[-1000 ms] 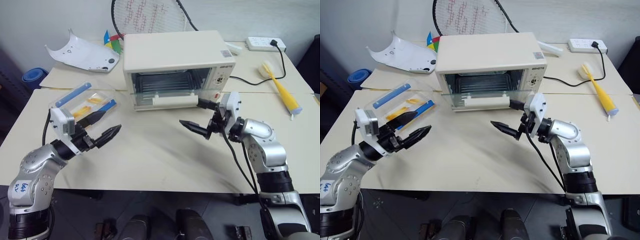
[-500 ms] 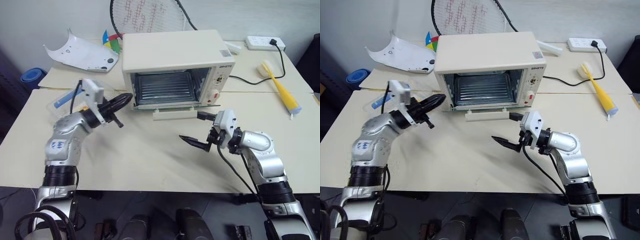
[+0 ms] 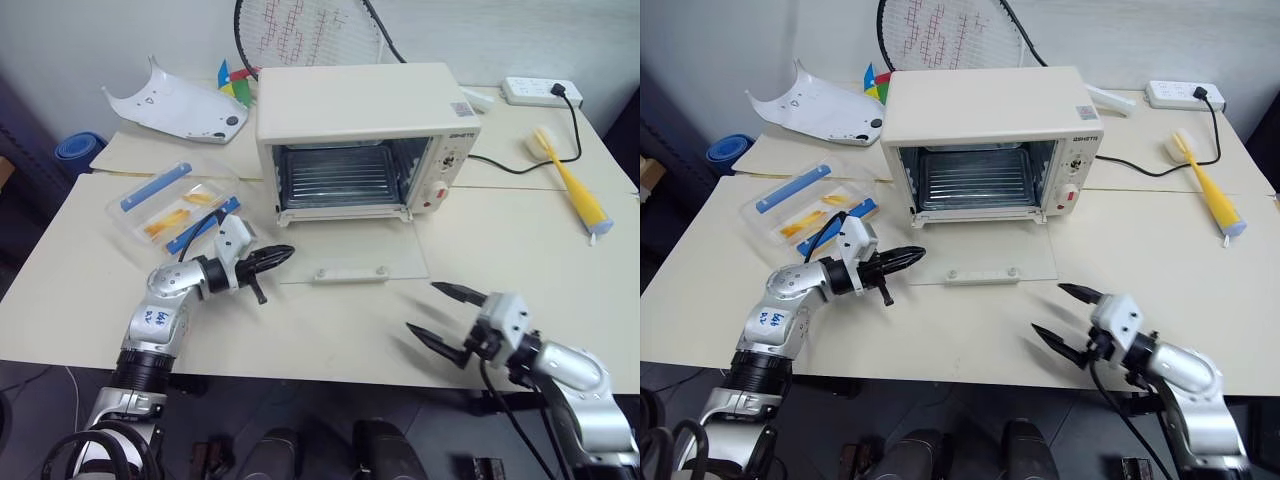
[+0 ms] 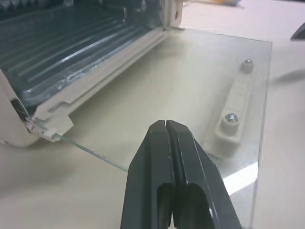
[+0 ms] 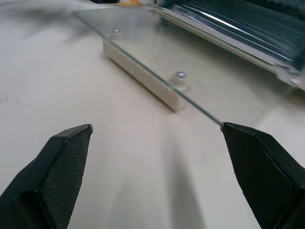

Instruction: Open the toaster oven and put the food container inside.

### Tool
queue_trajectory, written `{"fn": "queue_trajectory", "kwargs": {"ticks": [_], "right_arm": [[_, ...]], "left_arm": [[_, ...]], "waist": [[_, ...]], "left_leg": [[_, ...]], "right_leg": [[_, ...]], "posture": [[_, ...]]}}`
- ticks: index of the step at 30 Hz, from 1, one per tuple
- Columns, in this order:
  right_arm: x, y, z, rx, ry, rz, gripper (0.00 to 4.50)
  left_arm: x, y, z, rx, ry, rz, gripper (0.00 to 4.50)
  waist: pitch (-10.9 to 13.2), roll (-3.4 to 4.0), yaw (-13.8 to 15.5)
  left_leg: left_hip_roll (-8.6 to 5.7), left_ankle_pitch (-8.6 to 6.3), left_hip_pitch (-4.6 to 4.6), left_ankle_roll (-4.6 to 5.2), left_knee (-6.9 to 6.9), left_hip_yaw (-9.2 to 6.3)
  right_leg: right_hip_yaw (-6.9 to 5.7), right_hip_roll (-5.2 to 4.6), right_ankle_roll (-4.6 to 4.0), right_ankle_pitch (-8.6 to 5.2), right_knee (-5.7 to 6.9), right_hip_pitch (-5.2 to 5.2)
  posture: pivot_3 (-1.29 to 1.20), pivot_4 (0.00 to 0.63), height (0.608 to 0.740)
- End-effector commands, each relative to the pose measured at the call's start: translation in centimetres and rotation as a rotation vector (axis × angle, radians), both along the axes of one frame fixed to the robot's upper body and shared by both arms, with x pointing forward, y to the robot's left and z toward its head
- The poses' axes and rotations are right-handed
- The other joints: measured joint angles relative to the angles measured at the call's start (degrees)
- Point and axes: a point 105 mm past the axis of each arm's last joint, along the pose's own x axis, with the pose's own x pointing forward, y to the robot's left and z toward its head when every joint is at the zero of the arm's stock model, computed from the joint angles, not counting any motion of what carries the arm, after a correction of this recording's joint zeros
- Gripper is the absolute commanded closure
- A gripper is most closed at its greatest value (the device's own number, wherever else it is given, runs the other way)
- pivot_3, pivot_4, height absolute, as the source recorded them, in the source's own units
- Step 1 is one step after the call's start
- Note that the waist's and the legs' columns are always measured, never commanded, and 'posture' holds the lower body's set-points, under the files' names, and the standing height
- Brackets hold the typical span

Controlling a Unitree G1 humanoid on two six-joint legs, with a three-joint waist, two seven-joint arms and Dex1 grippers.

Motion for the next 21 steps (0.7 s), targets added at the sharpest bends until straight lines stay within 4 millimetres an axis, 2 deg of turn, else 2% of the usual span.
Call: {"fn": "queue_trajectory", "kwargs": {"ticks": [1,5,7,9,11,14,19,21], "right_arm": [[-0.7,-0.5,2.8,0.122,-0.107,-0.032,0.00],[-1.0,0.2,3.4,0.213,-0.119,-0.008,0.00],[-1.0,0.8,3.8,0.260,-0.112,0.032,0.00],[-0.1,1.3,5.0,0.274,-0.190,0.045,0.00],[0.8,2.0,6.1,0.282,-0.249,0.070,0.00],[1.4,3.4,7.0,0.278,-0.313,0.146,0.00],[1.9,4.8,7.3,0.275,-0.347,0.248,0.00],[2.0,5.2,7.2,0.274,-0.346,0.282,0.00]], "left_arm": [[-0.4,0.3,0.2,-0.007,-0.050,0.021,4.46],[-1.1,1.7,-0.1,-0.060,-0.087,0.100,4.46],[-1.8,2.6,0.1,-0.092,-0.104,0.134,4.07],[-3.1,5.4,1.1,-0.209,-0.113,0.252,3.60],[-4.6,8.4,1.6,-0.265,-0.116,0.377,2.93],[-8.1,13.4,1.1,-0.325,-0.084,0.600,2.01],[-12.9,20.5,0.3,-0.409,-0.048,0.967,0.44],[-14.2,22.4,-0.1,-0.433,-0.030,1.065,0.03]], "waist": [[0.00,0.00,-0.13],[0.00,0.00,-0.28],[0.00,0.00,-0.34],[0.01,-0.01,-0.73],[0.02,-0.03,-1.19],[0.02,-0.03,-1.51],[0.03,-0.05,-0.54],[0.03,-0.07,0.01]], "left_leg": [[0.02,0.00,0.03,0.00,-0.01,0.00],[0.08,-0.02,0.09,-0.03,-0.03,0.01],[0.08,-0.02,0.09,-0.03,-0.04,0.01],[0.09,-0.02,0.09,-0.03,-0.06,0.02],[0.16,-0.03,0.08,-0.05,-0.06,0.03],[0.24,-0.06,0.11,-0.09,-0.08,0.02],[0.29,-0.13,0.12,-0.08,-0.09,-0.01],[0.29,-0.14,0.13,-0.06,-0.03,-0.02]], "right_leg": [[0.01,0.02,0.00,0.00,0.00,0.02],[0.02,0.06,0.00,0.00,0.00,0.07],[0.03,0.05,0.00,0.00,-0.01,0.07],[0.03,0.06,0.00,0.00,-0.02,0.05],[0.04,0.08,-0.01,0.00,-0.03,0.05],[0.04,0.13,-0.04,0.00,-0.03,0.05],[-0.01,0.16,-0.12,-0.04,-0.18,0.15],[-0.02,0.17,-0.15,-0.02,-0.26,0.23]], "posture": [[0.00,0.150,0.740],[0.00,0.150,0.740],[0.00,0.150,0.740],[0.00,0.150,0.740],[0.00,0.150,0.740],[0.00,0.150,0.740],[0.00,0.150,0.740],[0.00,0.150,0.740]]}}
